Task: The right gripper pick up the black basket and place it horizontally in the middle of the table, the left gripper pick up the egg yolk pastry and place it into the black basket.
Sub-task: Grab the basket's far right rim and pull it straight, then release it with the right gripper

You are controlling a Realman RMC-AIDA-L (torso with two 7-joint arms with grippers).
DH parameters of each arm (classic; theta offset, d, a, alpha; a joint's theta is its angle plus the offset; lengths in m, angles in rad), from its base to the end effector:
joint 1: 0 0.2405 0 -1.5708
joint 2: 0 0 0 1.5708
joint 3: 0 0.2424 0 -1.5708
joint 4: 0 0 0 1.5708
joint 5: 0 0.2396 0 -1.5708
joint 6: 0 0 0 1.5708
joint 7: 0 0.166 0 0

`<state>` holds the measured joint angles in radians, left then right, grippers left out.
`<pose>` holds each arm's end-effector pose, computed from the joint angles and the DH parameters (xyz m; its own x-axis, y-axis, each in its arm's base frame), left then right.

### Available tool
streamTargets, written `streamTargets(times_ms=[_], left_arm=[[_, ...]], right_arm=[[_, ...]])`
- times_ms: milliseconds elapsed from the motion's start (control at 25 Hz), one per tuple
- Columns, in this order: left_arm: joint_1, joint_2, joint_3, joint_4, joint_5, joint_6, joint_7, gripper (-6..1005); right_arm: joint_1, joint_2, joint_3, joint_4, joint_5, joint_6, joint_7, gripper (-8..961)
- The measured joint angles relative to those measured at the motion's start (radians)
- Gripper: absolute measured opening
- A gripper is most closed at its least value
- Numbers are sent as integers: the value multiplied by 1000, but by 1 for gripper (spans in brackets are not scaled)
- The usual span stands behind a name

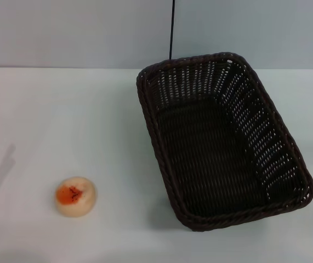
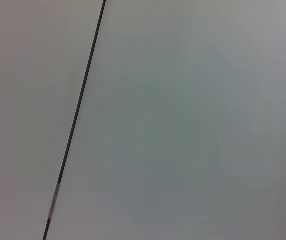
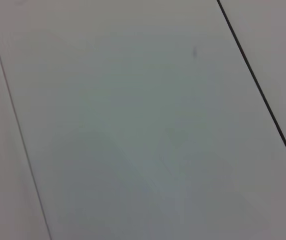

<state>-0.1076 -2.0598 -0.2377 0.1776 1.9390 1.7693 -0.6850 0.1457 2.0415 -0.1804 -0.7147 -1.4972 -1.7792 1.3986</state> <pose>-0.3913 0.1957 0.0396 0.5154 -0.0910 0.8521 0.8051 -0.2893 -0.5178 0.3670 0.2409 0.1638 0.3921 0.0504 -0.9185 -0.8127 -0.4489 -0.3716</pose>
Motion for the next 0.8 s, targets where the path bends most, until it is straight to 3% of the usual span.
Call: streamTargets(times_ms=[200,320,360,480,520,640,680,720,760,800], left_arm=[[-1,0,0,-7,0,-5,0,840],[-5,-2,0,-8,0,-17,1,840],[-5,-2,0,-8,0,-17,1,840],[-14,-2,0,-8,0,-29,0,840],[-17,-2,0,-8,0,-30,0,840],[-22,-1,0,-8,0,-31,-1,840],[-22,-1,0,-8,0,-31,-1,840],[-27,-1,0,-8,0,-36,-1,839],[-27,-1,0,-8,0,-36,-1,839],[-28,-1,0,-8,0,-39,-1,839]], right_arm=[[9,-6,-4,-13,-20,24,30,739],[43,-37,-3,-65,-99,22,145,732],[43,-37,-3,-65,-99,22,145,729],[87,-59,-15,-194,-195,15,317,722],[132,-80,-33,-307,-300,7,473,720],[235,-127,-70,-442,-506,-37,686,712],[235,-127,-70,-442,-506,-37,686,710],[324,-162,-87,-478,-665,-90,800,708],[324,-162,-87,-478,-665,-90,800,705],[427,-195,-104,-472,-834,-143,889,703]])
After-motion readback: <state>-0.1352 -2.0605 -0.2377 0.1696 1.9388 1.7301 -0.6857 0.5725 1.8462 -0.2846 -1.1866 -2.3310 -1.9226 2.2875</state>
